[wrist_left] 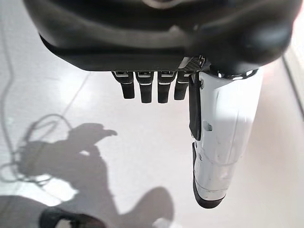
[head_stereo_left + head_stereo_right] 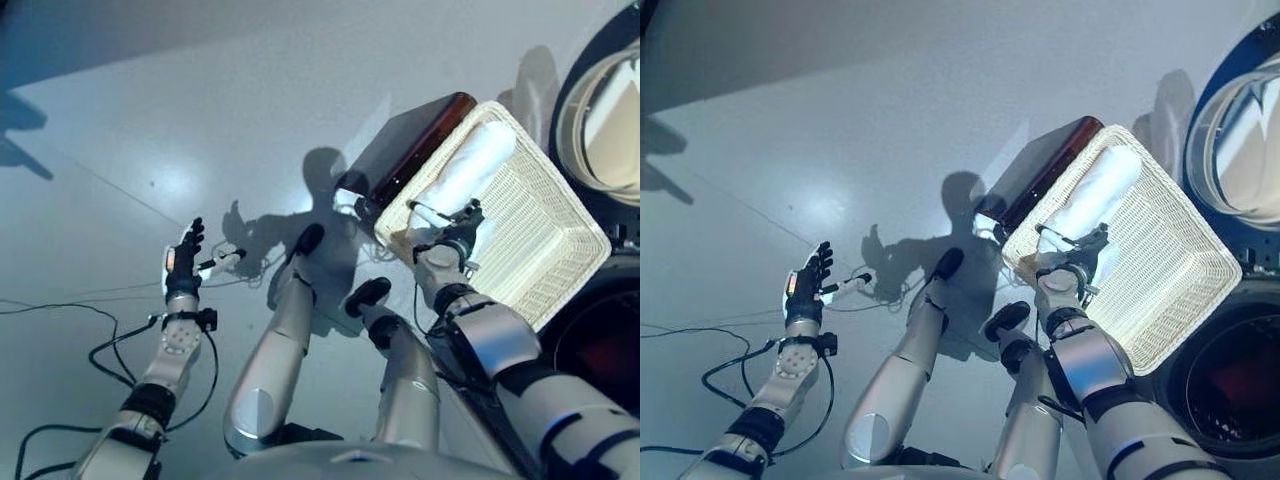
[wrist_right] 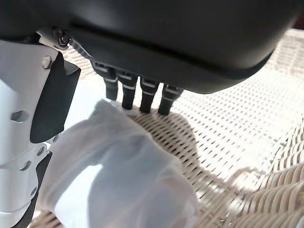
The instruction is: Pick up the clothes and place them into the washing machine
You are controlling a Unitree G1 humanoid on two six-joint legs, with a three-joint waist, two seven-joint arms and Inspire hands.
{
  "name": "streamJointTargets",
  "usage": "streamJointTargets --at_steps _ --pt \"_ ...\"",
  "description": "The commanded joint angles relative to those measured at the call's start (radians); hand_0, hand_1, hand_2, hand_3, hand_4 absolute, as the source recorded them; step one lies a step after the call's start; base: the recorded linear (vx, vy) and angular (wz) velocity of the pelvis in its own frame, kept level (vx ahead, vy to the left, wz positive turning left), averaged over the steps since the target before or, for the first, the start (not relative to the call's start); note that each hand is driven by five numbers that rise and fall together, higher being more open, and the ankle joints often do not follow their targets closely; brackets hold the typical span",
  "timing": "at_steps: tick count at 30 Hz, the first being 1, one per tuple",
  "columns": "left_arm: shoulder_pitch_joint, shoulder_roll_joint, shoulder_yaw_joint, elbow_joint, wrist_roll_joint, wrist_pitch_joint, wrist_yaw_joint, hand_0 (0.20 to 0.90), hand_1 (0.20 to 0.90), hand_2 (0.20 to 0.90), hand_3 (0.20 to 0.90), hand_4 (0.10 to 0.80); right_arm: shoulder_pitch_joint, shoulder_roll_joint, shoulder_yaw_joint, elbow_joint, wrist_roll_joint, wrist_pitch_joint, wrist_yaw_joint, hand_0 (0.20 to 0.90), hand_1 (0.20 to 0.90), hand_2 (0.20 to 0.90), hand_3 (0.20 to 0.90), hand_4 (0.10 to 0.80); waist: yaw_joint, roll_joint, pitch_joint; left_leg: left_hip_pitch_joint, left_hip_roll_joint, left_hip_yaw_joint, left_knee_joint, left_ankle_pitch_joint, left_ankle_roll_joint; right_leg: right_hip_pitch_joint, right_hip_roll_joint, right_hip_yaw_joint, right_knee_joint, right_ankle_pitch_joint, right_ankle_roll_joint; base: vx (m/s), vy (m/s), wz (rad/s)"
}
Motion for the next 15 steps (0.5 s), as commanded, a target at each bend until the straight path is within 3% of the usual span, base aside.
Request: streamJointTargets --at_steps 1,2,3,4,5,10,15 --pt "0.046 0.042 0.055 -0.077 0.009 -0.027 0.021 0.900 0.900 0.900 0.900 0.800 0.015 0.038 0.042 -0.009 -0.087 0.047 0.060 0.900 0.900 0.900 0.900 0.800 0.077 0.015 0.017 -0.061 -0.095 0.067 0.034 -0.027 0.049 0.048 0.025 0.048 -0.121 0.058 0.028 0.022 -0.009 0.11" --pt "0.048 0.042 0.058 -0.076 0.011 -0.024 0.019 0.900 0.900 0.900 0.900 0.800 0.013 0.039 0.044 -0.009 -0.092 0.052 0.058 0.900 0.900 0.900 0.900 0.800 0.081 0.016 0.019 -0.063 -0.095 0.065 0.032 -0.026 0.048 0.046 0.023 0.045 -0.122 0.058 0.028 0.013 0.008 0.11" --pt "0.049 0.035 0.062 -0.070 0.014 -0.018 0.020 0.900 0.900 0.900 0.900 0.800 0.014 0.041 0.042 -0.003 -0.105 0.064 0.057 0.820 0.820 0.820 0.820 0.743 0.087 0.019 0.021 -0.064 -0.096 0.064 0.027 -0.023 0.048 0.045 0.023 0.043 -0.120 0.057 0.028 0.008 0.010 0.09" --pt "0.055 0.034 0.057 -0.075 0.024 -0.011 0.017 0.900 0.900 0.900 0.900 0.800 0.009 0.034 0.044 0.010 -0.117 0.082 0.053 0.356 0.356 0.356 0.356 0.412 0.092 0.024 0.024 -0.066 -0.097 0.062 0.026 -0.021 0.048 0.041 0.020 0.039 -0.117 0.056 0.029 0.010 0.014 0.09" --pt "0.060 0.031 0.058 -0.073 0.025 -0.008 0.015 0.900 0.900 0.900 0.900 0.800 0.003 0.029 0.040 0.013 -0.124 0.085 0.044 0.200 0.200 0.200 0.200 0.300 0.095 0.028 0.024 -0.067 -0.098 0.061 0.024 -0.021 0.049 0.039 0.018 0.039 -0.115 0.054 0.029 0.014 0.020 0.10" --pt "0.098 0.020 0.045 -0.073 0.053 0.010 0.000 0.900 0.900 0.900 0.900 0.800 0.036 0.002 0.013 0.035 -0.166 0.119 0.028 0.200 0.200 0.200 0.200 0.300 0.094 0.045 0.016 -0.062 -0.102 0.063 0.034 -0.027 0.059 0.037 0.007 0.046 -0.098 0.050 0.030 0.008 0.036 0.06" --pt "0.135 0.016 0.044 -0.085 0.087 0.016 -0.021 0.900 0.900 0.900 0.900 0.800 0.121 -0.120 -0.039 0.056 -0.189 0.149 0.044 0.200 0.200 0.200 0.200 0.300 0.081 0.063 0.000 -0.055 -0.101 0.078 0.038 -0.035 0.068 0.039 -0.002 0.066 -0.093 0.054 0.030 -0.013 0.038 0.03"
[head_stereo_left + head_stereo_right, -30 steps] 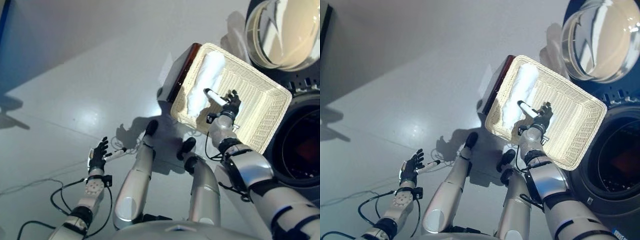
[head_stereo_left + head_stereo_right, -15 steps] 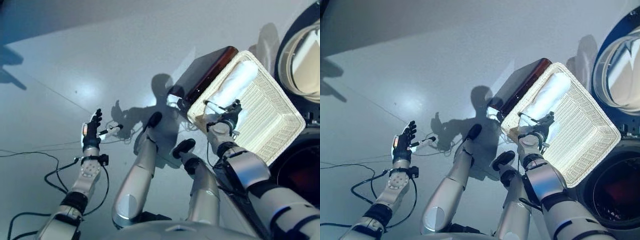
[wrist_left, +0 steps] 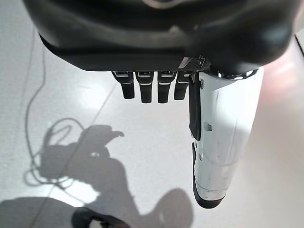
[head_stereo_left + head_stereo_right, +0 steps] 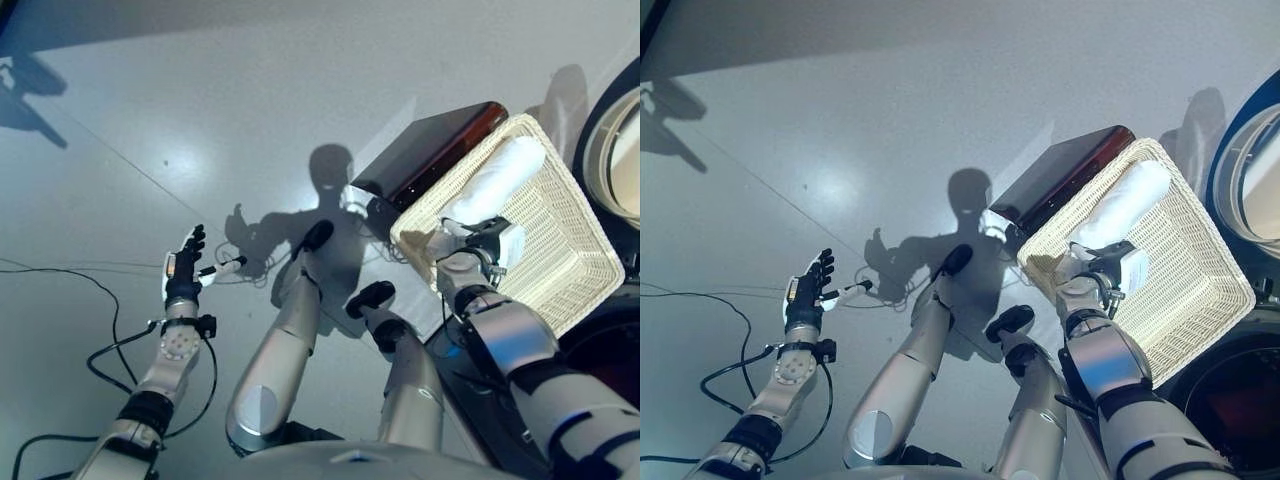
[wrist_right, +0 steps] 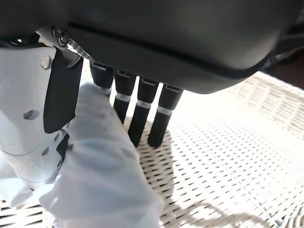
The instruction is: Pick up the clothes and place them into the washing machine
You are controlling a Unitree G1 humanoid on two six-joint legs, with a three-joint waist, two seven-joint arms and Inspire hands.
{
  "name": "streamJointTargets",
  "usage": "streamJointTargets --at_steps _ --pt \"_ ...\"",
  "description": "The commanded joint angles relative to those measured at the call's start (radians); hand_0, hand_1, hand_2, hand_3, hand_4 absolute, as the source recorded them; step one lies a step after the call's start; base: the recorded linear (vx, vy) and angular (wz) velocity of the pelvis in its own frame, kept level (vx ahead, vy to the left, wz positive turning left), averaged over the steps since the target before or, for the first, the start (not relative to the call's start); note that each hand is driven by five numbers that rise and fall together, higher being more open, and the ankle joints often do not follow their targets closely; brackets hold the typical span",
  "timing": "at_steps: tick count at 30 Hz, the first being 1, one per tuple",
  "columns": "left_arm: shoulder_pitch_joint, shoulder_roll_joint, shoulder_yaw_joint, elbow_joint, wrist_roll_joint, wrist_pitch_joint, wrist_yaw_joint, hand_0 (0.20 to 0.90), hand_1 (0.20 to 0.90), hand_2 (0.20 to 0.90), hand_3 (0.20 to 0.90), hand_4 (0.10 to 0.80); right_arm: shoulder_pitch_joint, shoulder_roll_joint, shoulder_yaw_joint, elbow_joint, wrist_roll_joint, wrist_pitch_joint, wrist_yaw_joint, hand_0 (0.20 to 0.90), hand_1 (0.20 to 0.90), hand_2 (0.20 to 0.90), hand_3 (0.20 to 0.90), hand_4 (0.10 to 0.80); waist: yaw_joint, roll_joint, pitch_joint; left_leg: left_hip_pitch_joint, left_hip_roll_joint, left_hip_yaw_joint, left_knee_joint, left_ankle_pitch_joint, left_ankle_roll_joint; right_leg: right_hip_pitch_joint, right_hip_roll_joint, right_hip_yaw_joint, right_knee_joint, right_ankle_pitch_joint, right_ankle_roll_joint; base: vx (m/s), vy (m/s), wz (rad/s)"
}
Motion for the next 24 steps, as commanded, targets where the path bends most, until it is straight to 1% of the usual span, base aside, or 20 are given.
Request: streamJointTargets --at_steps 1,5,9,11,12,13,14,16,17,18,20,23,24 --pt "0.081 0.017 0.043 -0.084 0.046 -0.037 -0.008 0.900 0.900 0.900 0.900 0.800 0.105 -0.049 -0.049 0.011 -0.051 0.049 0.051 0.200 0.200 0.200 0.200 0.300 0.026 0.063 -0.005 -0.041 -0.095 0.094 0.035 -0.045 0.076 0.055 0.019 0.089 -0.130 0.079 0.044 -0.027 0.039 -0.01" --pt "0.101 0.008 0.049 -0.074 0.053 -0.027 -0.024 0.900 0.900 0.900 0.900 0.800 0.159 -0.101 -0.109 0.024 -0.049 0.056 0.044 0.200 0.200 0.200 0.200 0.300 0.001 0.077 -0.036 -0.028 -0.091 0.109 0.036 -0.051 0.082 0.064 0.010 0.113 -0.135 0.086 0.046 -0.017 0.056 -0.07" --pt "0.128 0.005 0.058 -0.060 0.055 -0.017 -0.048 0.900 0.900 0.900 0.900 0.800 0.222 -0.180 -0.205 0.043 0.012 0.049 0.058 0.200 0.200 0.200 0.200 0.300 -0.034 0.084 -0.068 -0.005 -0.084 0.136 0.033 -0.059 0.089 0.076 0.003 0.141 -0.143 0.091 0.048 -0.020 0.055 -0.15" --pt "0.139 0.001 0.059 -0.044 0.049 -0.013 -0.059 0.900 0.900 0.900 0.900 0.800 0.245 -0.208 -0.257 0.035 0.057 0.030 0.062 0.200 0.200 0.200 0.200 0.300 -0.056 0.090 -0.086 0.005 -0.080 0.150 0.034 -0.064 0.092 0.080 0.001 0.159 -0.145 0.092 0.048 -0.012 0.069 -0.17" --pt "0.142 -0.004 0.059 -0.039 0.043 -0.012 -0.062 0.900 0.900 0.900 0.900 0.800 0.252 -0.211 -0.280 0.018 0.092 0.005 0.074 0.200 0.200 0.200 0.200 0.300 -0.065 0.095 -0.093 0.011 -0.080 0.159 0.034 -0.067 0.093 0.080 0.000 0.168 -0.143 0.093 0.049 0.002 0.066 -0.13" --pt "0.143 -0.004 0.057 -0.039 0.042 -0.012 -0.062 0.900 0.900 0.900 0.900 0.800 0.256 -0.212 -0.281 0.016 0.094 0.004 0.075 0.200 0.200 0.200 0.200 0.300 -0.063 0.094 -0.093 0.013 -0.079 0.161 0.034 -0.068 0.094 0.080 -0.001 0.171 -0.142 0.093 0.049 -0.005 0.100 -0.12" --pt "0.148 -0.008 0.062 -0.015 0.037 -0.014 -0.063 0.900 0.900 0.900 0.900 0.800 0.265 -0.216 -0.319 -0.022 0.162 -0.043 0.092 0.200 0.200 0.200 0.200 0.300 -0.091 0.104 -0.107 0.022 -0.074 0.179 0.035 -0.072 0.095 0.080 0.000 0.189 -0.146 0.095 0.049 -0.009 0.101 -0.18" --pt "0.149 -0.020 0.065 0.019 0.020 -0.017 -0.063 0.900 0.900 0.900 0.900 0.800 0.280 -0.207 -0.359 -0.067 0.245 -0.095 0.105 0.200 0.200 0.200 0.200 0.300 -0.114 0.113 -0.118 0.035 -0.069 0.202 0.032 -0.076 0.095 0.079 0.000 0.213 -0.150 0.096 0.049 -0.013 0.128 -0.36" --pt "0.151 -0.029 0.067 0.040 0.008 -0.021 -0.060 0.900 0.900 0.900 0.900 0.800 0.276 -0.198 -0.385 -0.098 0.299 -0.135 0.117 0.200 0.200 0.200 0.200 0.300 -0.129 0.122 -0.124 0.040 -0.067 0.214 0.032 -0.077 0.095 0.077 0.001 0.225 -0.150 0.096 0.050 -0.005 0.116 -0.48" --pt "0.152 -0.036 0.061 0.060 0.000 -0.025 -0.066 0.900 0.900 0.900 0.900 0.800 0.284 -0.195 -0.393 -0.106 0.326 -0.147 0.127 0.200 0.200 0.200 0.200 0.300 -0.136 0.127 -0.128 0.045 -0.065 0.225 0.034 -0.080 0.096 0.078 0.001 0.237 -0.152 0.097 0.050 -0.003 0.108 -0.44" --pt "0.158 -0.046 0.059 0.098 -0.024 -0.036 -0.067 0.900 0.900 0.900 0.900 0.800 0.285 -0.189 -0.427 -0.148 0.407 -0.211 0.144 0.200 0.200 0.200 0.200 0.300 -0.158 0.143 -0.134 0.054 -0.059 0.247 0.036 -0.084 0.098 0.074 0.005 0.262 -0.152 0.099 0.051 -0.008 0.096 -0.41" --pt "0.162 -0.072 0.029 0.156 -0.055 -0.058 -0.064 0.900 0.900 0.900 0.900 0.800 0.308 -0.130 -0.464 -0.269 0.476 -0.315 0.144 0.200 0.200 0.200 0.200 0.300 -0.199 0.156 -0.135 0.066 -0.049 0.276 0.040 -0.089 0.100 0.074 0.015 0.292 -0.165 0.105 0.055 -0.003 0.095 -0.44" --pt "0.163 -0.083 0.016 0.172 -0.070 -0.069 -0.067 0.900 0.900 0.900 0.900 0.800 0.326 -0.108 -0.480 -0.316 0.485 -0.344 0.126 0.200 0.200 0.200 0.200 0.300 -0.208 0.159 -0.134 0.073 -0.045 0.283 0.039 -0.091 0.100 0.076 0.021 0.304 -0.170 0.106 0.056 0.007 0.068 -0.44"
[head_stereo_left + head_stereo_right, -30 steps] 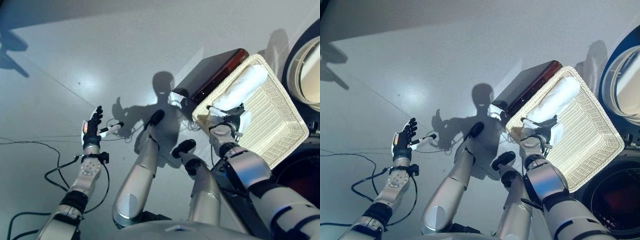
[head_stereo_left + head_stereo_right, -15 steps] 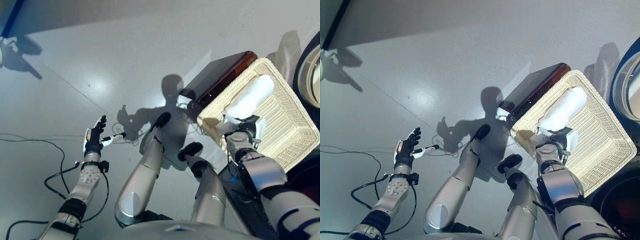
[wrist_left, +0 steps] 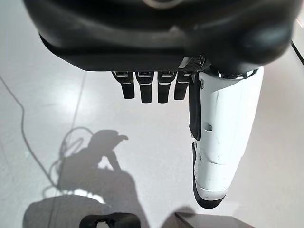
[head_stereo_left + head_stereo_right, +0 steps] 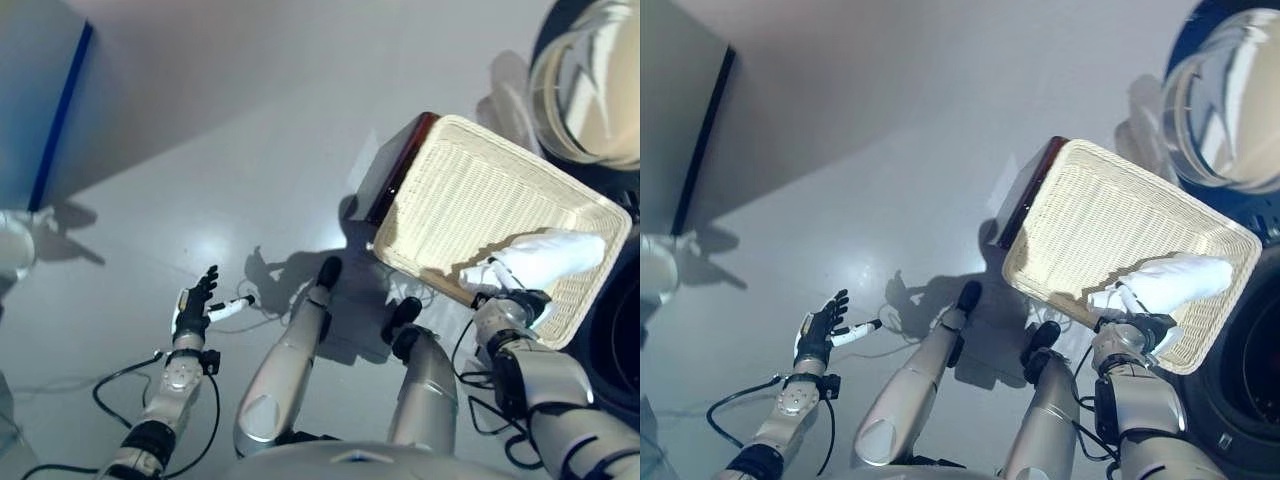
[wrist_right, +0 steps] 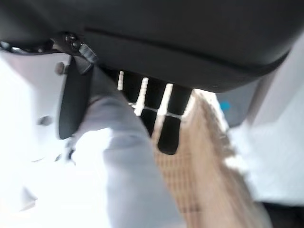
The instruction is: Pick up the clothes and place them into the washing machine
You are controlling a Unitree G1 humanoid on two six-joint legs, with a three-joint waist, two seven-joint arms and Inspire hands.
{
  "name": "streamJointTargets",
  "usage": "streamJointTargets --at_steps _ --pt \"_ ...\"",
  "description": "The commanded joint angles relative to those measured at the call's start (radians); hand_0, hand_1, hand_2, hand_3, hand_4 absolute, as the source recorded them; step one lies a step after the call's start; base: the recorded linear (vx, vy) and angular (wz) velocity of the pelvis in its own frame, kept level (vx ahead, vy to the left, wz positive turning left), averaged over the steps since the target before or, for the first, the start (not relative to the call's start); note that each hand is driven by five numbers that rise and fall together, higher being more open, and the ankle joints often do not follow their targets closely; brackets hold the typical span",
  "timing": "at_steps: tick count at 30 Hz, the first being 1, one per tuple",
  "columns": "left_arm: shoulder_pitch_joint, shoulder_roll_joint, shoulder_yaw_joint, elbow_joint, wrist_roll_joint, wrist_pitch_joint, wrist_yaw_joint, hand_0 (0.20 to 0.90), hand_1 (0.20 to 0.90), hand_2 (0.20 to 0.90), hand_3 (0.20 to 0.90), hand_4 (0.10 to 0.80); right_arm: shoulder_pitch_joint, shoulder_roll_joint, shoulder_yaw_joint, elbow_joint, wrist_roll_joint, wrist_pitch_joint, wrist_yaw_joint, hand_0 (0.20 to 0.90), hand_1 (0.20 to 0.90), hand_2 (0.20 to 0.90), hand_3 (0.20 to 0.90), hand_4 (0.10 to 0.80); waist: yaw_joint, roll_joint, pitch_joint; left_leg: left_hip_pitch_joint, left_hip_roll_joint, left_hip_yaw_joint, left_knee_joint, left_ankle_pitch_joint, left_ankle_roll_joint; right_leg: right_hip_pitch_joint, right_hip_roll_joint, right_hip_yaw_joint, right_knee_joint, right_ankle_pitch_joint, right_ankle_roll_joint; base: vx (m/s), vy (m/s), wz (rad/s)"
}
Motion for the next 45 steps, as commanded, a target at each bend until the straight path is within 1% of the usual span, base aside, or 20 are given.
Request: streamJointTargets --at_steps 1,4,8,12,15,16,17,18,20,21,22,23,24,27,28,30,35,40,42,45 --pt "0.070 -0.027 -0.003 0.070 -0.062 -0.080 0.014 0.900 0.900 0.900 0.900 0.800 0.069 -0.024 -0.056 -0.146 0.071 -0.211 -0.036 0.200 0.200 0.200 0.200 0.300 -0.040 0.037 -0.033 -0.047 -0.021 0.015 0.002 -0.037 -0.028 0.067 0.045 0.020 -0.143 0.032 -0.029 0.007 0.048 -0.40" --pt "0.076 -0.048 -0.039 0.080 -0.099 -0.101 0.009 0.900 0.900 0.900 0.900 0.800 0.105 0.008 -0.080 -0.317 0.010 -0.264 -0.109 0.200 0.200 0.200 0.200 0.300 -0.062 0.053 -0.034 -0.040 -0.016 0.025 0.004 -0.042 -0.028 0.066 0.051 0.036 -0.146 0.033 -0.029 0.006 0.014 -0.50" --pt "0.072 -0.058 -0.085 0.090 -0.114 -0.111 0.014 0.900 0.900 0.900 0.900 0.800 0.076 -0.039 -0.097 -0.392 -0.077 -0.273 -0.204 0.200 0.200 0.200 0.200 0.300 -0.086 0.076 -0.039 -0.035 -0.018 0.035 -0.010 -0.046 -0.031 0.056 0.056 0.051 -0.150 0.034 -0.031 0.007 -0.004 -0.16" --pt "0.066 -0.067 -0.105 0.093 -0.130 -0.117 0.026 0.900 0.900 0.900 0.900 0.800 0.027 -0.084 -0.119 -0.422 -0.127 -0.271 -0.285 0.200 0.200 0.200 0.200 0.300 -0.093 0.098 -0.048 -0.031 -0.015 0.042 -0.035 -0.039 -0.034 0.044 0.064 0.068 -0.154 0.036 -0.033 0.013 0.005 -0.10" --pt "0.062 -0.059 -0.123 0.083 -0.132 -0.118 0.031 0.900 0.900 0.900 0.900 0.800 -0.031 -0.162 -0.112 -0.436 -0.174 -0.244 -0.320 0.200 0.200 0.200 0.200 0.300 -0.094 0.117 -0.046 -0.033 -0.016 0.054 -0.032 -0.042 -0.035 0.032 0.067 0.087 -0.142 0.031 -0.037 -0.038 0.023 -0.15" --pt "0.064 -0.058 -0.128 0.078 -0.129 -0.121 0.033 0.900 0.900 0.900 0.900 0.800 -0.061 -0.196 -0.106 -0.423 -0.183 -0.233 -0.329 0.200 0.200 0.200 0.200 0.300 -0.094 0.130 -0.035 -0.045 -0.013 0.068 -0.030 -0.017 -0.032 0.016 0.066 0.083 -0.137 0.054 -0.044 -0.006 0.026 -0.14" --pt "0.068 -0.049 -0.130 0.074 -0.129 -0.122 0.036 0.900 0.900 0.900 0.900 0.800 -0.093 -0.230 -0.097 -0.409 -0.187 -0.225 -0.333 0.200 0.200 0.200 0.200 0.300 -0.093 0.133 -0.044 -0.036 -0.018 0.064 -0.027 -0.045 -0.035 0.020 0.070 0.100 -0.131 0.028 -0.039 -0.109 0.038 -0.18" --pt "0.069 -0.050 -0.131 0.069 -0.127 -0.122 0.040 0.900 0.900 0.900 0.900 0.800 -0.136 -0.257 -0.076 -0.383 -0.187 -0.219 -0.335 0.200 0.200 0.200 0.200 0.300 -0.091 0.143 -0.033 -0.049 -0.012 0.081 -0.026 -0.019 -0.030 0.004 0.073 0.097 -0.131 0.056 -0.045 -0.006 0.008 -0.16" --pt "0.069 -0.044 -0.132 0.067 -0.129 -0.121 0.046 0.900 0.900 0.900 0.900 0.800 -0.215 -0.299 -0.043 -0.344 -0.180 -0.212 -0.341 0.200 0.200 0.200 0.200 0.300 -0.089 0.150 -0.023 -0.057 -0.007 0.097 -0.006 -0.029 -0.027 -0.012 0.083 0.112 -0.113 0.052 -0.046 -0.069 0.001 -0.22" --pt "0.069 -0.042 -0.134 0.070 -0.130 -0.120 0.049 0.900 0.900 0.900 0.900 0.800 -0.245 -0.316 -0.035 -0.334 -0.177 -0.210 -0.346 0.200 0.200 0.200 0.200 0.300 -0.091 0.152 -0.021 -0.059 -0.003 0.102 0.002 -0.034 -0.026 -0.018 0.089 0.116 -0.104 0.048 -0.047 0.095 -0.023 -0.25" --pt "0.064 -0.042 -0.136 0.071 -0.131 -0.120 0.052 0.900 0.900 0.900 0.900 0.800 -0.269 -0.323 -0.025 -0.328 -0.179 -0.212 -0.355 0.200 0.200 0.200 0.200 0.300 -0.093 0.150 -0.021 -0.055 -0.004 0.097 0.023 -0.070 -0.028 -0.020 0.095 0.133 -0.084 0.016 -0.044 -0.002 -0.034 -0.22" --pt "0.061 -0.040 -0.137 0.073 -0.133 -0.118 0.055 0.900 0.900 0.900 0.900 0.800 -0.296 -0.335 -0.018 -0.326 -0.178 -0.214 -0.360 0.200 0.200 0.200 0.200 0.300 -0.098 0.152 -0.009 -0.073 0.004 0.114 0.042 -0.053 -0.023 -0.041 0.099 0.128 -0.069 0.034 -0.052 0.109 -0.038 -0.26" --pt "0.061 -0.038 -0.140 0.069 -0.133 -0.119 0.056 0.900 0.900 0.900 0.900 0.800 -0.323 -0.353 -0.007 -0.323 -0.184 -0.213 -0.371 0.200 0.200 0.200 0.200 0.300 -0.099 0.151 -0.013 -0.074 0.002 0.107 0.064 -0.089 -0.025 -0.049 0.107 0.146 -0.044 0.001 -0.050 0.006 -0.042 -0.26" --pt "0.056 -0.031 -0.147 0.063 -0.133 -0.117 0.064 0.900 0.900 0.900 0.900 0.800 -0.426 -0.411 0.047 -0.290 -0.192 -0.199 -0.388 0.200 0.200 0.200 0.200 0.300 -0.103 0.147 -0.001 -0.107 0.012 0.113 0.123 -0.115 -0.018 -0.093 0.125 0.168 0.017 -0.025 -0.057 0.030 -0.048 -0.22" --pt "0.053 -0.035 -0.146 0.063 -0.133 -0.116 0.065 0.900 0.900 0.900 0.900 0.800 -0.437 -0.414 0.055 -0.284 -0.192 -0.198 -0.389 0.200 0.200 0.200 0.200 0.300 -0.104 0.148 0.001 -0.112 0.012 0.116 0.134 -0.125 -0.018 -0.100 0.125 0.171 0.029 -0.036 -0.057 -0.008 -0.067 -0.25" --pt "0.050 -0.027 -0.158 0.044 -0.134 -0.117 0.074 0.900 0.900 0.900 0.900 0.800 -0.513 -0.448 0.086 -0.291 -0.217 -0.199 -0.436 0.200 0.200 0.200 0.200 0.300 -0.109 0.153 0.015 -0.145 0.012 0.109 0.174 -0.136 -0.010 -0.150 0.140 0.192 0.090 -0.057 -0.072 -0.024 -0.078 -0.28" --pt "0.052 -0.034 -0.169 0.020 -0.142 -0.118 0.091 0.900 0.900 0.900 0.900 0.800 -0.559 -0.495 0.101 -0.383 -0.332 -0.174 -0.562 0.200 0.200 0.200 0.200 0.300 -0.117 0.175 0.013 -0.185 0.017 0.113 0.222 -0.158 -0.009 -0.213 0.149 0.211 0.163 -0.094 -0.084 -0.008 -0.037 -0.06" --pt "0.067 -0.036 -0.165 -0.009 -0.136 -0.122 0.118 0.900 0.900 0.900 0.900 0.800 -0.564 -0.540 0.086 -0.508 -0.480 -0.108 -0.685 0.200 0.200 0.200 0.200 0.300 -0.126 0.194 0.013 -0.208 0.029 0.130 0.242 -0.173 -0.003 -0.261 0.167 0.232 0.216 -0.115 -0.096 0.019 -0.012 -0.11" --pt "0.070 -0.035 -0.164 -0.013 -0.132 -0.126 0.127 0.900 0.900 0.900 0.900 0.800 -0.567 -0.558 0.077 -0.543 -0.508 -0.094 -0.706 0.200 0.200 0.200 0.200 0.300 -0.127 0.198 0.009 -0.206 0.030 0.135 0.237 -0.174 -0.004 -0.268 0.166 0.236 0.217 -0.116 -0.096 0.021 -0.010 -0.12" --pt "0.075 -0.026 -0.166 -0.033 -0.124 -0.135 0.134 0.900 0.900 0.900 0.900 0.800 -0.614 -0.619 0.117 -0.550 -0.543 -0.062 -0.721 0.200 0.200 0.200 0.200 0.300 -0.127 0.207 0.001 -0.198 0.032 0.145 0.214 -0.169 -0.011 -0.276 0.164 0.245 0.211 -0.114 -0.094 0.023 0.000 -0.12"
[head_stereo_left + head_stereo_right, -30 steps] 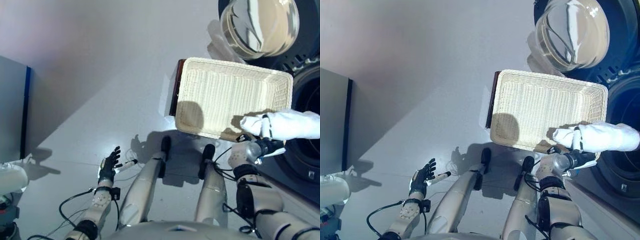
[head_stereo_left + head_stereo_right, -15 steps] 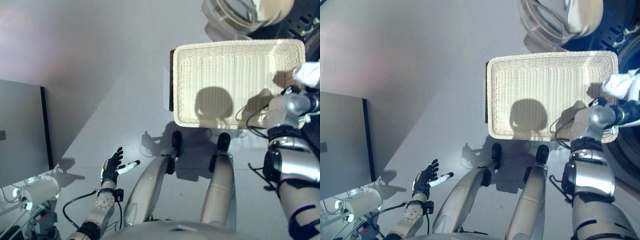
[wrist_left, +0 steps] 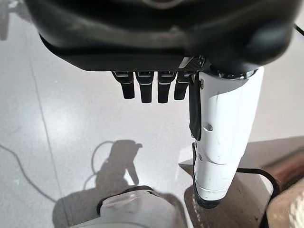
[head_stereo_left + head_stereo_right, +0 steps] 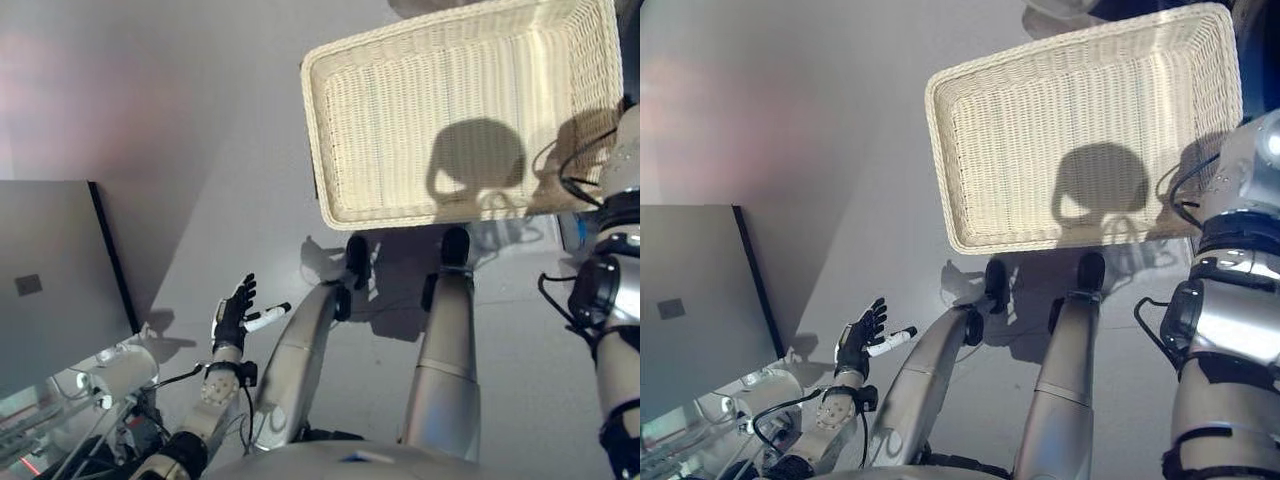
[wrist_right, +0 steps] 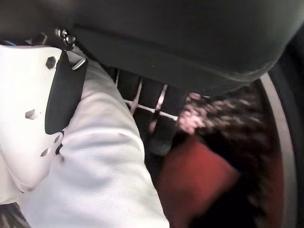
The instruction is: Pick up the clothes and place them into the washing machine
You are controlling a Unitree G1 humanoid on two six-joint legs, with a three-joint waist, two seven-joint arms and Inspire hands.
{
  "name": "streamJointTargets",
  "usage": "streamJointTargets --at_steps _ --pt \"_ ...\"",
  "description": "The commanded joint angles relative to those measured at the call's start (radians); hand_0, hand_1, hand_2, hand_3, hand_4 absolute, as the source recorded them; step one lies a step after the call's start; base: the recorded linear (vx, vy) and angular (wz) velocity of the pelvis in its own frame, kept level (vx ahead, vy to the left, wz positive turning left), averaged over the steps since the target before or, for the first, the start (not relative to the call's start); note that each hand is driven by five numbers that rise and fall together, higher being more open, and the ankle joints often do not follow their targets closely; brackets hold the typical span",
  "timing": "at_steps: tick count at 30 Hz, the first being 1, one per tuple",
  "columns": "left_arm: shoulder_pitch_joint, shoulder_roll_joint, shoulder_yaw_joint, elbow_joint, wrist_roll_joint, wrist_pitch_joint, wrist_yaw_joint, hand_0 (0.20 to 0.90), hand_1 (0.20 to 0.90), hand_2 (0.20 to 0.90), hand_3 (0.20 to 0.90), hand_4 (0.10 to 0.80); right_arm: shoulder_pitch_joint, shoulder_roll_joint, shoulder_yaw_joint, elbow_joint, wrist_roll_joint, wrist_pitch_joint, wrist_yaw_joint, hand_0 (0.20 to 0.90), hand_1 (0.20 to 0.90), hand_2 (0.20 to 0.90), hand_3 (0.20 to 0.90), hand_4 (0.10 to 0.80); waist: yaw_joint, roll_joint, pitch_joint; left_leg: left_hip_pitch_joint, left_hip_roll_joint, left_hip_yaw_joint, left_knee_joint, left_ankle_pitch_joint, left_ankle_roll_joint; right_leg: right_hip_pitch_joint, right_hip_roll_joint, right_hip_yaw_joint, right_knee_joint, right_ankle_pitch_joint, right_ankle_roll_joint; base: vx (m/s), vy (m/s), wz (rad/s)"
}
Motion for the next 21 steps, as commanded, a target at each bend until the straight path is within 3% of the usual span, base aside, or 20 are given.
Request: streamJointTargets --at_steps 1,7,8,12,21 --pt "0.065 0.059 0.041 0.019 -0.004 -0.044 0.063 0.900 0.900 0.900 0.900 0.800 -0.072 -0.214 0.137 -0.136 -0.160 -0.027 -0.036 0.200 0.200 0.200 0.200 0.300 -0.014 0.026 -0.092 -0.033 0.016 -0.037 0.035 -0.034 0.006 0.086 0.052 -0.095 -0.002 -0.101 -0.086 0.037 0.028 -0.12" --pt "0.069 0.071 0.036 -0.002 -0.008 -0.056 0.065 0.900 0.900 0.900 0.900 0.800 -0.285 -0.319 0.335 -0.045 -0.156 0.003 0.004 0.200 0.200 0.200 0.200 0.300 -0.009 0.020 -0.117 -0.015 0.021 -0.017 -0.005 -0.023 -0.005 0.089 0.057 -0.087 -0.024 -0.093 -0.085 0.028 0.012 -0.09" --pt "0.073 0.070 0.036 -0.023 -0.014 -0.059 0.063 0.900 0.900 0.900 0.900 0.800 -0.333 -0.338 0.386 0.003 -0.127 -0.012 0.023 0.900 0.900 0.900 0.900 0.800 -0.008 0.022 -0.121 -0.015 0.022 -0.016 -0.007 -0.021 -0.007 0.087 0.057 -0.086 -0.025 -0.090 -0.085 0.018 -0.003 -0.04" --pt "0.060 0.055 0.048 0.002 -0.029 -0.055 0.066 0.900 0.900 0.900 0.900 0.800 -0.315 -0.309 0.402 0.043 -0.015 -0.063 0.126 0.900 0.900 0.900 0.900 0.800 -0.024 0.018 -0.119 0.001 0.025 -0.011 -0.034 -0.017 -0.010 0.095 0.062 -0.088 -0.048 -0.078 -0.083 0.000 0.000 0.00" --pt "0.058 0.034 0.053 0.029 -0.080 -0.063 0.047 0.900 0.900 0.900 0.900 0.800 -0.177 -0.163 0.275 0.001 -0.023 -0.075 0.111 0.900 0.900 0.900 0.900 0.800 -0.030 0.036 -0.103 0.022 0.021 -0.012 -0.080 0.011 -0.020 0.134 0.055 -0.106 -0.104 -0.053 -0.078 -0.002 0.004 -0.02"
